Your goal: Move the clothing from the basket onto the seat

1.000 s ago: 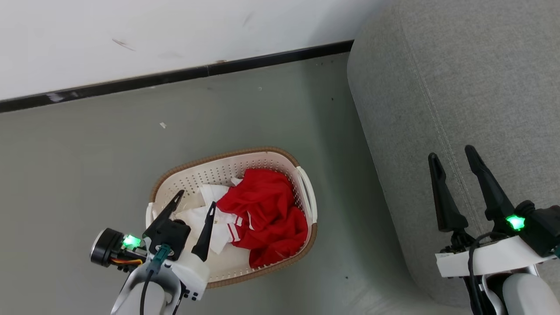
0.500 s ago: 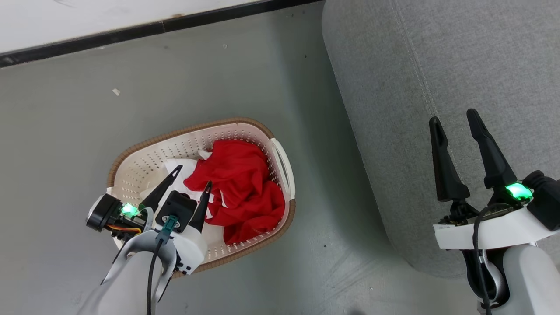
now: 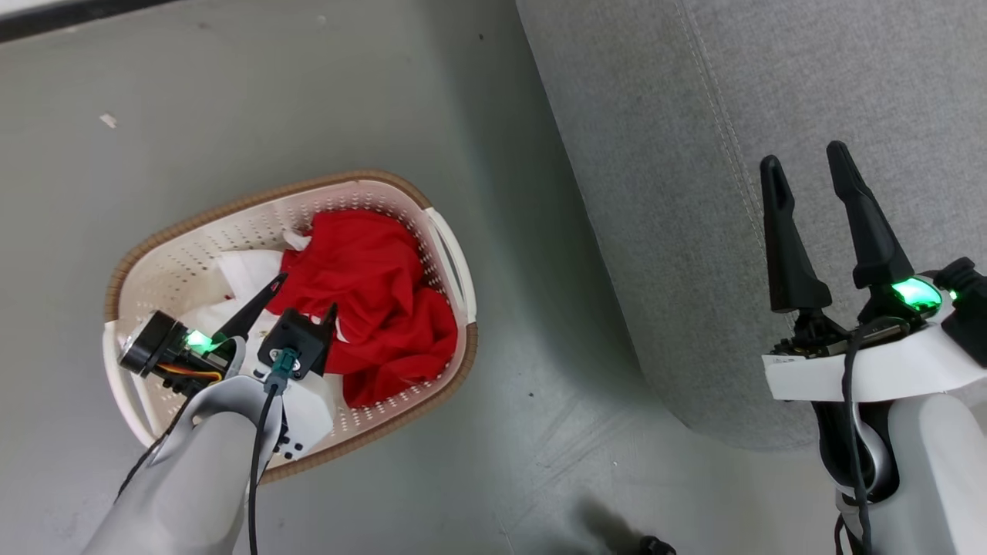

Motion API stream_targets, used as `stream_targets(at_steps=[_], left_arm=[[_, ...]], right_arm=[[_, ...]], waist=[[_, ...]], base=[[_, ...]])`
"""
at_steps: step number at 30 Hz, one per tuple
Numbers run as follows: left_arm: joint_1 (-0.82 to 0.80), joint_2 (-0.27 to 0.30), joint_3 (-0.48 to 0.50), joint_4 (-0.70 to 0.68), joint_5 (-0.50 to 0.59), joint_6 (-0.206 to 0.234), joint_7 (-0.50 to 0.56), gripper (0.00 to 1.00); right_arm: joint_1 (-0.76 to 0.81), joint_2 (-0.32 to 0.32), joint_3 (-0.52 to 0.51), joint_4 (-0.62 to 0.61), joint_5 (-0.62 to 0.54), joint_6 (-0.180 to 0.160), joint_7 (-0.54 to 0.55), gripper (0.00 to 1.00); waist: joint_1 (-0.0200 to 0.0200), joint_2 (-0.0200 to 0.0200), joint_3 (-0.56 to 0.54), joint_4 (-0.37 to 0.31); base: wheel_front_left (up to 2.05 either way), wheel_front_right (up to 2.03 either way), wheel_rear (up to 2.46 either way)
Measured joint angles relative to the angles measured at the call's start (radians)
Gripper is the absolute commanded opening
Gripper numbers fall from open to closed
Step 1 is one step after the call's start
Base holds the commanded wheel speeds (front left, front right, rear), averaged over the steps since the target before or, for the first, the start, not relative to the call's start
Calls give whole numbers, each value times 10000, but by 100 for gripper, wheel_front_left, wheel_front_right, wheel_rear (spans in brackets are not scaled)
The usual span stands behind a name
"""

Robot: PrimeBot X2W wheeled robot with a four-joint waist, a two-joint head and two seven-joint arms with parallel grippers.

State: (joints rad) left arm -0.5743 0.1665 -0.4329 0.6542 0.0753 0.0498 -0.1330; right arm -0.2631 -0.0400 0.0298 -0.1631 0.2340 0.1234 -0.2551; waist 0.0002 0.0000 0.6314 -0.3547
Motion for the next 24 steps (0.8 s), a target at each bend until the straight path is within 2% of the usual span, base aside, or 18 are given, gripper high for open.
stream_targets(at_steps=[24], left_arm=[[-1428,654,-506,1356,947,-234,362,100]], right_arm=[[-1038,4,642,115,851,0,0,100]], waist=[[0,0,1580,-1070]], base=[[0,0,0]])
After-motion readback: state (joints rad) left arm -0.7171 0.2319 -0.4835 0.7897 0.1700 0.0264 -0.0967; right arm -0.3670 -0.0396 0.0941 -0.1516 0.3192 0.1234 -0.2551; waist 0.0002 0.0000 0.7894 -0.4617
